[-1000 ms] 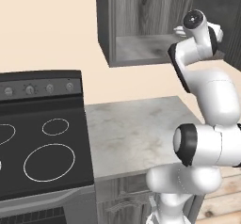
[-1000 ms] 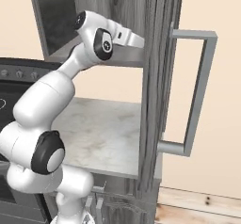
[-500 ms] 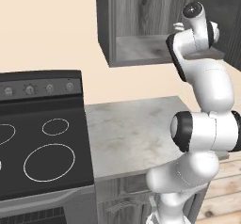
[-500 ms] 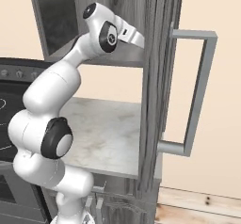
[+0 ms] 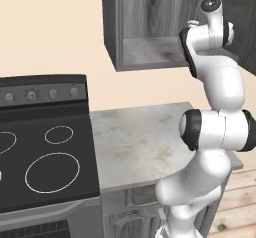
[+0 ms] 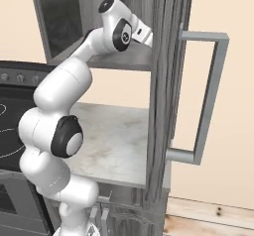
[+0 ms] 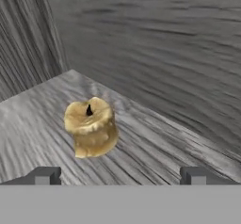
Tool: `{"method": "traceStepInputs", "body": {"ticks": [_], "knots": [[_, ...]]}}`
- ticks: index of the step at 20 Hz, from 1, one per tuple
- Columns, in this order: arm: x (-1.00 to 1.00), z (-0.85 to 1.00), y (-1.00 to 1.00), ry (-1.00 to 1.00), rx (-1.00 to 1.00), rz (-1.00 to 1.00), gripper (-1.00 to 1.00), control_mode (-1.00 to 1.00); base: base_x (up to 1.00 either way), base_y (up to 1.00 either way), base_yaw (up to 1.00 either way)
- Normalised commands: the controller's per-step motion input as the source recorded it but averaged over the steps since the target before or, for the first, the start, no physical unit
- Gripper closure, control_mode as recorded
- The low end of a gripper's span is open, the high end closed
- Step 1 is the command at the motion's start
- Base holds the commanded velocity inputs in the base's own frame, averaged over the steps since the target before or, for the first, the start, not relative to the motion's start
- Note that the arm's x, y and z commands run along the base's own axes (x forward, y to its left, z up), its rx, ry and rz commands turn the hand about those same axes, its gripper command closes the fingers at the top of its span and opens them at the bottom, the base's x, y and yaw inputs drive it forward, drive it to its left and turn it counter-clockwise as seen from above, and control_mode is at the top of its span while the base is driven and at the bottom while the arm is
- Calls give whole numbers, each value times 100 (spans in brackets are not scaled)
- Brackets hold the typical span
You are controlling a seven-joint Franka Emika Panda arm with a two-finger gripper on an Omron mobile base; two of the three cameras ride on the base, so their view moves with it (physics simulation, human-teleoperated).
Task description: Get the candle and the liquor from the cabinet and move them to the dining counter.
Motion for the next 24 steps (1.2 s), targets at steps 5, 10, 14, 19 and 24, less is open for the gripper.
{"method": "traceStepInputs", "body": {"ticks": [5, 10, 14, 19, 24], "knots": [[27, -18, -12, 0, 4, 0, -100, -100, 0, 0, 0], [33, -2, 0, 0, 0, 0, -100, -100, 0, 0, 0], [39, 0, 0, 0, 0, 0, -100, -100, 0, 0, 0], [28, -4, 0, 2, 2, 0, -100, -100, 0, 0, 0], [20, -5, 0, 0, 2, 0, -100, -100, 0, 0, 0]]}}
